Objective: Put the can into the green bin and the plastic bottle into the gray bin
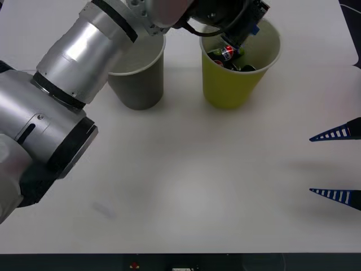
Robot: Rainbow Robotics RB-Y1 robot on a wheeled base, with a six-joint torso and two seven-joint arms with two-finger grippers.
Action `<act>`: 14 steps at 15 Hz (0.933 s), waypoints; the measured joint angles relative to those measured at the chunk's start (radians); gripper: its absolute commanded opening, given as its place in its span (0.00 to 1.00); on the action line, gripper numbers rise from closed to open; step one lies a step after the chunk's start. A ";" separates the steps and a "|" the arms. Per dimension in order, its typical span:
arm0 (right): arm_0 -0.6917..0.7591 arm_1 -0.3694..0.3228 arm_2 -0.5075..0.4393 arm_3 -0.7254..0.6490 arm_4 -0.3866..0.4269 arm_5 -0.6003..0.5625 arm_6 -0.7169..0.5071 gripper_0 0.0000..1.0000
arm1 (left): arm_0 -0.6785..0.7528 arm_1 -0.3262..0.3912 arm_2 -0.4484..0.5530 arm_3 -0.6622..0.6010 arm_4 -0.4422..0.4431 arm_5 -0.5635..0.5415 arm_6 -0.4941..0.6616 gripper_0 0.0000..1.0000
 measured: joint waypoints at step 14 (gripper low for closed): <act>0.000 0.000 0.000 0.000 0.000 0.000 0.000 1.00 | 0.001 -0.003 -0.024 0.031 0.011 0.049 -0.001 1.00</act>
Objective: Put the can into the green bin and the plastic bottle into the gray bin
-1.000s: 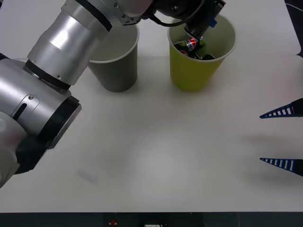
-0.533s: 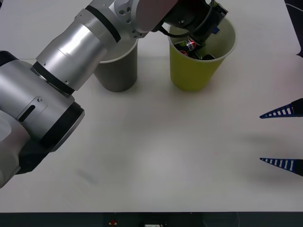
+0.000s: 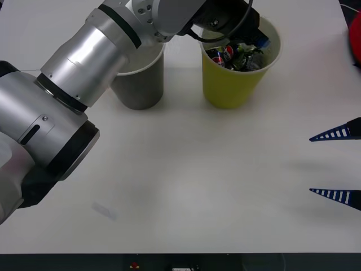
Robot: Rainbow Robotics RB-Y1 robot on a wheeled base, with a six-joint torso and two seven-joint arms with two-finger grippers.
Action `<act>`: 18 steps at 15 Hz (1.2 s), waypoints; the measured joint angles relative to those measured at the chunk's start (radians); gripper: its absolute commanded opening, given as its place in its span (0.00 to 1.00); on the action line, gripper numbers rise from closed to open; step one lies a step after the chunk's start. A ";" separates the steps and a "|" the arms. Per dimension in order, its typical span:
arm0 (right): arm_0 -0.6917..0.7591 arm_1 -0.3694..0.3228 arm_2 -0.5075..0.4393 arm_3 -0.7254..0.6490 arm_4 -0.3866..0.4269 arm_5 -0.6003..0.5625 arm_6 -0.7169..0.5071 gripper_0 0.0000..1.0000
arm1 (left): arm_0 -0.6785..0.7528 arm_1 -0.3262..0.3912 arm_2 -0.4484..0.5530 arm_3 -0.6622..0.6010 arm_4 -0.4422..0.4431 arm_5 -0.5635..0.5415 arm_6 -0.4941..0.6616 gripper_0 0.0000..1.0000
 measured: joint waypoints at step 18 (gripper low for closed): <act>0.000 0.000 0.000 0.000 0.000 0.000 0.000 1.00 | 0.671 0.516 0.345 -0.983 0.368 -0.329 -0.186 1.00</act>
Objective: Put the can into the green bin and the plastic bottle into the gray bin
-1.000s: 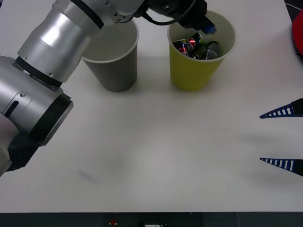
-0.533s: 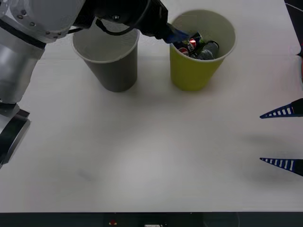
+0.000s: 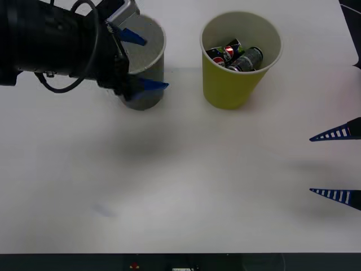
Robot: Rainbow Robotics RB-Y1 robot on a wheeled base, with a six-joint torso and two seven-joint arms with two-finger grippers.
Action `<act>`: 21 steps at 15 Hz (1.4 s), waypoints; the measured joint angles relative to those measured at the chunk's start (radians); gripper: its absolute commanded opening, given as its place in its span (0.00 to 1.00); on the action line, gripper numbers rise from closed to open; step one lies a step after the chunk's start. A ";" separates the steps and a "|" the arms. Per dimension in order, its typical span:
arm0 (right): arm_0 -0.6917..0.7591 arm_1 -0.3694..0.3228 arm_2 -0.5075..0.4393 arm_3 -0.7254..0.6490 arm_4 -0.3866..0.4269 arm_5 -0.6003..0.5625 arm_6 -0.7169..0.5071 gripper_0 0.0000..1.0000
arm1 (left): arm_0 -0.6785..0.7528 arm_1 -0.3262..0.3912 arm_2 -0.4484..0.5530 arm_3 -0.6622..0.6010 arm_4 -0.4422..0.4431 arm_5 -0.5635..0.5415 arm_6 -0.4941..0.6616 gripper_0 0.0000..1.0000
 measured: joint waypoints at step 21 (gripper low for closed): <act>0.000 0.000 0.000 0.000 0.000 0.000 0.000 1.00 | 0.932 0.426 0.464 0.109 0.786 0.138 -0.999 1.00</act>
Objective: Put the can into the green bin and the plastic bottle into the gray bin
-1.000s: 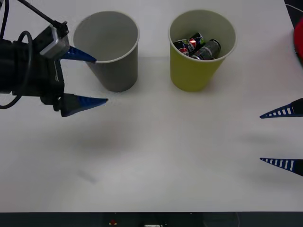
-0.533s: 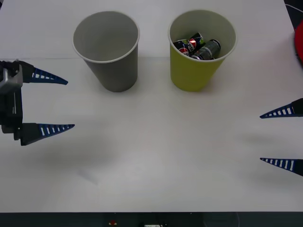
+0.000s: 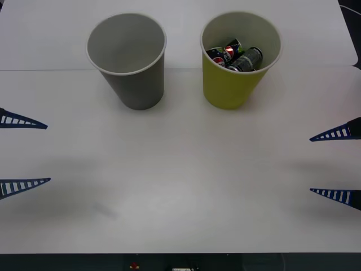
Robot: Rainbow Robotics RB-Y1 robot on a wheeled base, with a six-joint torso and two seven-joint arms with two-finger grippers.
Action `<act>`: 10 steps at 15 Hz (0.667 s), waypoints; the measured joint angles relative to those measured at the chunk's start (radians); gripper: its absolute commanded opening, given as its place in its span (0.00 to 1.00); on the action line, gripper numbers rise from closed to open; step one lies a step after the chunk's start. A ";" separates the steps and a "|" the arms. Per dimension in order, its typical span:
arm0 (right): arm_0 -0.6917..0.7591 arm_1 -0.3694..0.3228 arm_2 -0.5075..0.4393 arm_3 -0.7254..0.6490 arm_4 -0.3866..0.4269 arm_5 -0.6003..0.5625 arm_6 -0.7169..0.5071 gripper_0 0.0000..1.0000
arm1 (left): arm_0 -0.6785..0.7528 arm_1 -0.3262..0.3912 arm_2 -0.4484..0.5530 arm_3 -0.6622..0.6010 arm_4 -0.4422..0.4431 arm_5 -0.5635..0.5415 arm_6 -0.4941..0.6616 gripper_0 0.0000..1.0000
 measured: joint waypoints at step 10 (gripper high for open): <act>0.000 0.000 0.000 0.000 0.000 0.000 0.000 1.00 | 0.093 0.012 0.032 0.006 0.015 0.000 -0.085 1.00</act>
